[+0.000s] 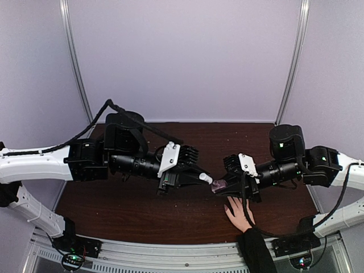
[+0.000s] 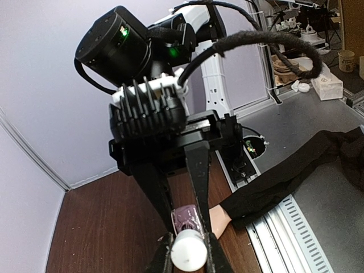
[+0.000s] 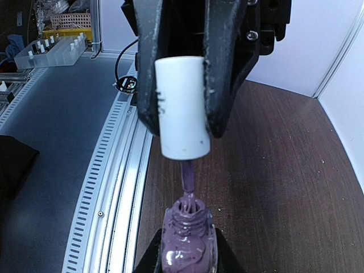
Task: Paint the nails
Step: Close the nail polish bottle cap on the nail polish bottle.
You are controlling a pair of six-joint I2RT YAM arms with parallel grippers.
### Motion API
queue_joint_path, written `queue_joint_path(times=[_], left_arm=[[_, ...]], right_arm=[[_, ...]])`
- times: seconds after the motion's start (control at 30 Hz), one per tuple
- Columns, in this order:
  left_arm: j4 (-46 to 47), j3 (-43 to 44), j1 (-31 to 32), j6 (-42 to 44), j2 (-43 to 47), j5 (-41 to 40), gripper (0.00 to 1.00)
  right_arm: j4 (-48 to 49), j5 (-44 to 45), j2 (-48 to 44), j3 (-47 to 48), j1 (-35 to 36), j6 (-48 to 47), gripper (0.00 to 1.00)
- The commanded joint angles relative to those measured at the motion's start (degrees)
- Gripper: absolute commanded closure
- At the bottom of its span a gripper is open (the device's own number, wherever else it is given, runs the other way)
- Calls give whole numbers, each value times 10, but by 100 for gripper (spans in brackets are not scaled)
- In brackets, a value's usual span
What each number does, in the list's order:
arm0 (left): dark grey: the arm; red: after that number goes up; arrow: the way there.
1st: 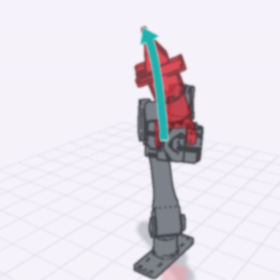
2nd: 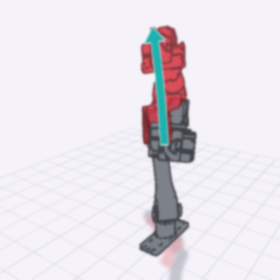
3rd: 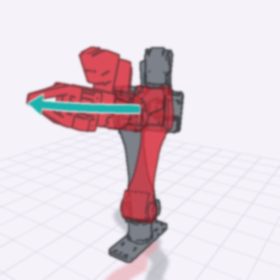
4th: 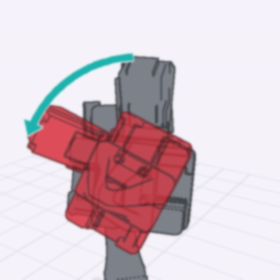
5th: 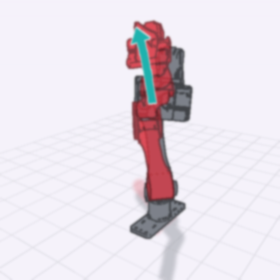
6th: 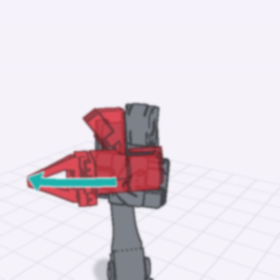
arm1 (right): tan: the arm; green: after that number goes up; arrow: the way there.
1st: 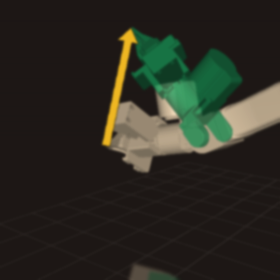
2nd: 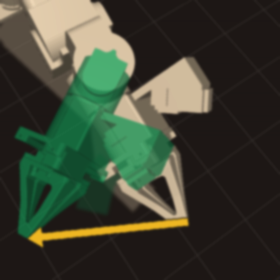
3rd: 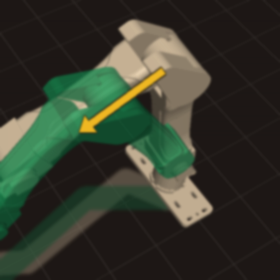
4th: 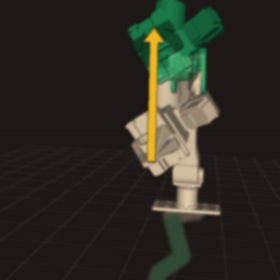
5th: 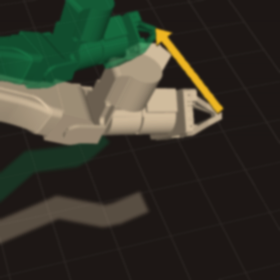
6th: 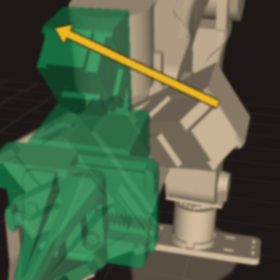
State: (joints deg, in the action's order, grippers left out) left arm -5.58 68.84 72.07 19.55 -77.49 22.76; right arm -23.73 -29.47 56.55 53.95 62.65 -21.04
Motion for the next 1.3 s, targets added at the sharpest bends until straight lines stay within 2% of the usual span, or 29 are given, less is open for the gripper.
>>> queue_joint_path(times=[0.0,1.27], left_arm=[[32,0,3,-8,7,-1,100],[27,25,3,-7,-30,6,100]], right_arm=[[16,12,-6,0,4,3,100],[6,1,4,8,5,5,100]])
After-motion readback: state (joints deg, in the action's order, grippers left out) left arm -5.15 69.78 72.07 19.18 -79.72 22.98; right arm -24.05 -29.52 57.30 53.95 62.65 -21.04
